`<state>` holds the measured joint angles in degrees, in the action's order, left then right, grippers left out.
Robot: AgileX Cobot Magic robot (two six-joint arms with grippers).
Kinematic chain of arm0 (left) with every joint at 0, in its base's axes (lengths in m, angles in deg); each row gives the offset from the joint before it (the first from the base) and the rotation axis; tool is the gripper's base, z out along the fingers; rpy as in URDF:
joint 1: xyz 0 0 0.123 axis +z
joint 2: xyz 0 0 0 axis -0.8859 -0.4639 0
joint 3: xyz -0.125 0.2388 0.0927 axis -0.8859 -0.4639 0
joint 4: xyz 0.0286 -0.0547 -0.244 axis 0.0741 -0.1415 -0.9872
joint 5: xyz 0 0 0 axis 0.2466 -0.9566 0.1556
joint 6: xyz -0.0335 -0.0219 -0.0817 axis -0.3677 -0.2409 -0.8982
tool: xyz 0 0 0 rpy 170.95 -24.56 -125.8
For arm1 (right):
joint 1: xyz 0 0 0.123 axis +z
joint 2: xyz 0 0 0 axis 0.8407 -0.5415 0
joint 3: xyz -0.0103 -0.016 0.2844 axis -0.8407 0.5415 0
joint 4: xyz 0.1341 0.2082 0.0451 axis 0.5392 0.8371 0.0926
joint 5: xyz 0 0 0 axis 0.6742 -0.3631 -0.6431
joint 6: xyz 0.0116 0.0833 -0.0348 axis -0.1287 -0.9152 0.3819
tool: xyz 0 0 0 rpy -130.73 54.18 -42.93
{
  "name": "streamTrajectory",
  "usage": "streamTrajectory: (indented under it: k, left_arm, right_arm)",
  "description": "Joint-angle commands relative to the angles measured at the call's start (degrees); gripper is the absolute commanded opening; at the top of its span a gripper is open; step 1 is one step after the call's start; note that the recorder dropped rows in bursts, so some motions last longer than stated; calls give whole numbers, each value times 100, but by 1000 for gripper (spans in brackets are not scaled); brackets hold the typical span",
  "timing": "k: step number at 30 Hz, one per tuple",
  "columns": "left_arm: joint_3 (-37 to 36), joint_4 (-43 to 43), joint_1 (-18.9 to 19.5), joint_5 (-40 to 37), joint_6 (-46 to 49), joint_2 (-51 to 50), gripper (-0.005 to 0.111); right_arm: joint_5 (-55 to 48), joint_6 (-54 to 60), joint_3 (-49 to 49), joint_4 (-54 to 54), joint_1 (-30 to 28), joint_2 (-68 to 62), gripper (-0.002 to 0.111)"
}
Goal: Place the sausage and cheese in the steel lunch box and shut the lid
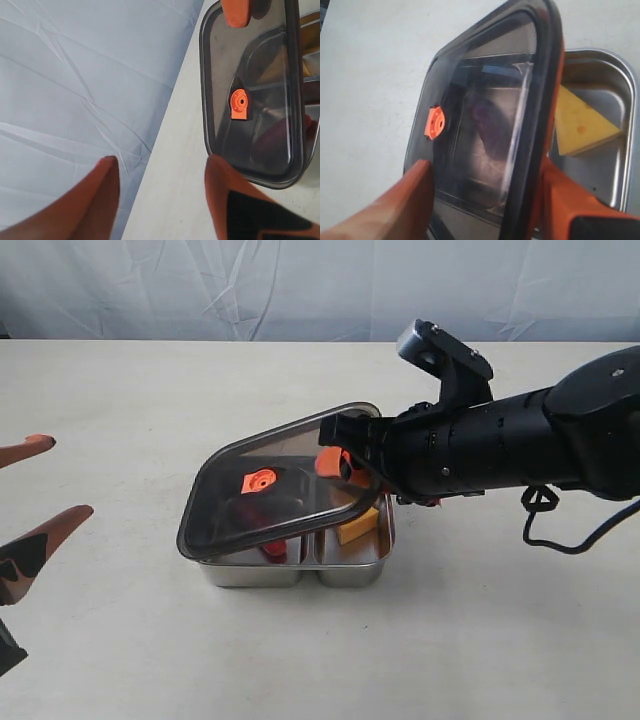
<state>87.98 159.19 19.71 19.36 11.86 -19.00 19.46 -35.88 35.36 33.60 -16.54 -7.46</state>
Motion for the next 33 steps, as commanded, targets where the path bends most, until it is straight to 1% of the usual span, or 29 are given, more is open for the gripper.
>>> streamTrajectory:
  k: [1, 5, 9, 12, 19, 23, 28, 33]
  left_arm:
    - [34, -10, 17, -2, -45, 15, 50]
    - [34, -10, 17, -2, -45, 15, 50]
    - [34, -26, 17, -2, -45, 15, 50]
    - [34, -26, 17, -2, -45, 15, 50]
    - [34, -26, 17, -2, -45, 15, 50]
    - [34, -26, 17, -2, -45, 15, 50]
    - [34, -26, 17, -2, -45, 15, 50]
    - [34, -36, 17, -2, -45, 15, 50]
  right_arm:
    - [-194, 40, 19, -457, 3, 2, 55]
    - [-340, 40, 19, -797, 3, 2, 55]
    - [-352, 40, 19, -802, 3, 2, 55]
    - [-352, -38, 19, -1062, 3, 2, 55]
    - [-384, -1490, 19, -2511, 3, 2, 55]
    - [-524, -2457, 19, -3138, 3, 2, 55]
    - [-642, -2643, 19, -3499, 3, 2, 55]
    - [-655, -2661, 19, -3497, 3, 2, 55]
